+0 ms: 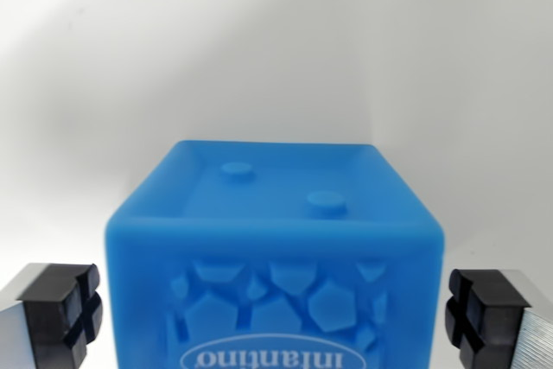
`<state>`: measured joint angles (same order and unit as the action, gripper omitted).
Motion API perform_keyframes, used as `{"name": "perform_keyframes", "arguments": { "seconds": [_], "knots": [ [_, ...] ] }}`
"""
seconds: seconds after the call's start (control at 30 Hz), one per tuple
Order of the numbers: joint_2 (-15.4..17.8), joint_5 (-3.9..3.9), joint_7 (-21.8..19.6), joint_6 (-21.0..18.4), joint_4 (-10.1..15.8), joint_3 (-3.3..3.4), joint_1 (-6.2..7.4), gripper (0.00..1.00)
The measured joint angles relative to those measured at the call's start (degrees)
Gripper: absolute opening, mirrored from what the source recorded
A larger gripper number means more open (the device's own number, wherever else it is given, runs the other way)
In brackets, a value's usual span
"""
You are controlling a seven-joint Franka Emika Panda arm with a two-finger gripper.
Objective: Stack cube
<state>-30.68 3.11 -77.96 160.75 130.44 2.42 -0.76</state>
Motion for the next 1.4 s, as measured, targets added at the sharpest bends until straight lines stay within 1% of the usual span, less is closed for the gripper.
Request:
{"name": "perform_keyframes", "arguments": {
  "seconds": [0.17, 0.2, 1.4],
  "knots": [
    [-0.55, 0.00, 0.00, 0.36, -0.18, -0.13, -0.10, 1.00],
    [-0.58, 0.00, 0.00, 0.38, -0.20, -0.15, -0.12, 0.00],
    [-0.58, 0.00, 0.00, 0.41, -0.26, -0.20, -0.16, 0.00]
  ]
}}
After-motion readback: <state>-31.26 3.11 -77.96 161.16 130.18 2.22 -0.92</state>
